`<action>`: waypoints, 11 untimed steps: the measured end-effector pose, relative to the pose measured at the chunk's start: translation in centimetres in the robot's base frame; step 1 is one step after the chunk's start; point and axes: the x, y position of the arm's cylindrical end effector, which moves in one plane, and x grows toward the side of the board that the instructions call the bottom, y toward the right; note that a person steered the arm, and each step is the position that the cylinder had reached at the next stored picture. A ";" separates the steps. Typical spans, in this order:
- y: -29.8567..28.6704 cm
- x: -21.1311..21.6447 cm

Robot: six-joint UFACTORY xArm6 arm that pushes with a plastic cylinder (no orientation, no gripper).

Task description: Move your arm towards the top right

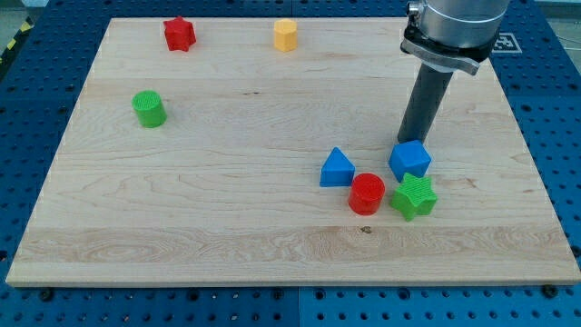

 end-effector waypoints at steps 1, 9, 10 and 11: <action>0.0 1.1; 7.2 -1.3; 9.4 -2.0; 10.2 -4.7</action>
